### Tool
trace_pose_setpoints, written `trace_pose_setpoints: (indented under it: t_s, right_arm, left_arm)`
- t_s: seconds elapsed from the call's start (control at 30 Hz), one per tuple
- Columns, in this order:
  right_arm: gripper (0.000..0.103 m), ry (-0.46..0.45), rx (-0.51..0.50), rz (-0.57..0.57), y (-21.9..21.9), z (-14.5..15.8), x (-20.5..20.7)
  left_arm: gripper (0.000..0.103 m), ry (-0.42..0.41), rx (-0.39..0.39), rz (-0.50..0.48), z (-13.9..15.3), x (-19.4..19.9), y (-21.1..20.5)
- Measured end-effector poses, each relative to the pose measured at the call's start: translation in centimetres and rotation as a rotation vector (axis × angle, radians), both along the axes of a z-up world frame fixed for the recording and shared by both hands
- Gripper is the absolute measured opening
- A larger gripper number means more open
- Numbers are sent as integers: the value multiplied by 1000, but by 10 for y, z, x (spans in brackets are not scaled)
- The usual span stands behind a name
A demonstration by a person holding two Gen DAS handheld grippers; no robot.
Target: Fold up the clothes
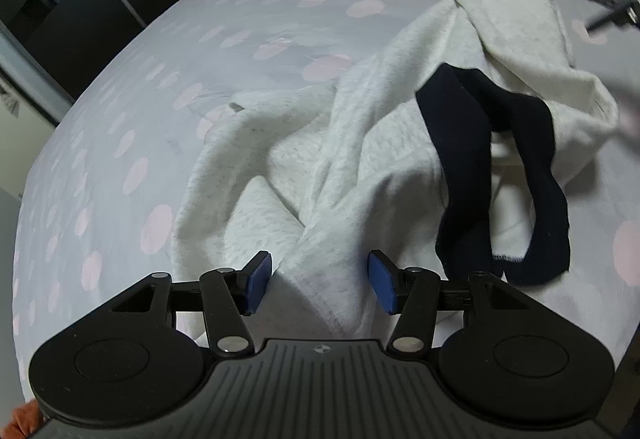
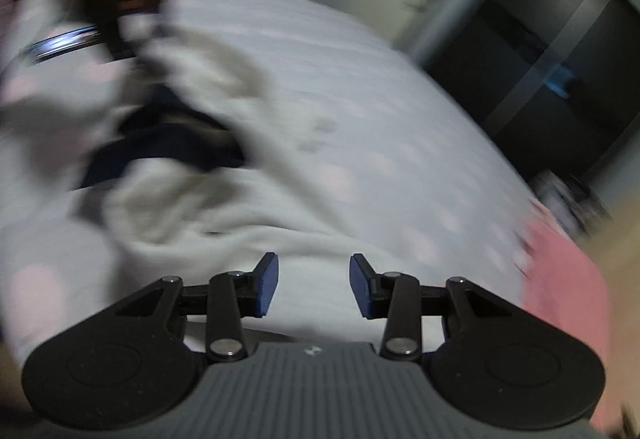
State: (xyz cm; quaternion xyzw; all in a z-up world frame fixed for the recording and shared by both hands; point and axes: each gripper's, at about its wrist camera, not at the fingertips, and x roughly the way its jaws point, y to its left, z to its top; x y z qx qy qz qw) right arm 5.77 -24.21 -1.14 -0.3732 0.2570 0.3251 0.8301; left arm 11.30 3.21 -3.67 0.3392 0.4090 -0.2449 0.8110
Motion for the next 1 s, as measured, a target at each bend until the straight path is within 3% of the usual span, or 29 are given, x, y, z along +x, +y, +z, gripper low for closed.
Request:
trace_pose_setpoints:
  t_s: [0.2,0.57,0.73,0.8,1.0]
  right_arm:
    - [43,99,-91,213,37,-11,-21]
    - [41,205,-209,325,73,-41,-12]
    - [26,225,-293,307,75,-59,-5]
    - [11,219,-317,280,71,-65,-3]
    - [8,151,-222,76,53,-44,9]
  left_arm:
    - [51,21,7,-45,-1,7,2]
    - [50,78,43,-93,-11,16,-2]
    - [27,95,30,-40,-11,16,8]
    - [15,108,4,-12,-10,17,14]
    - [8,21,-90,118,11,4,26]
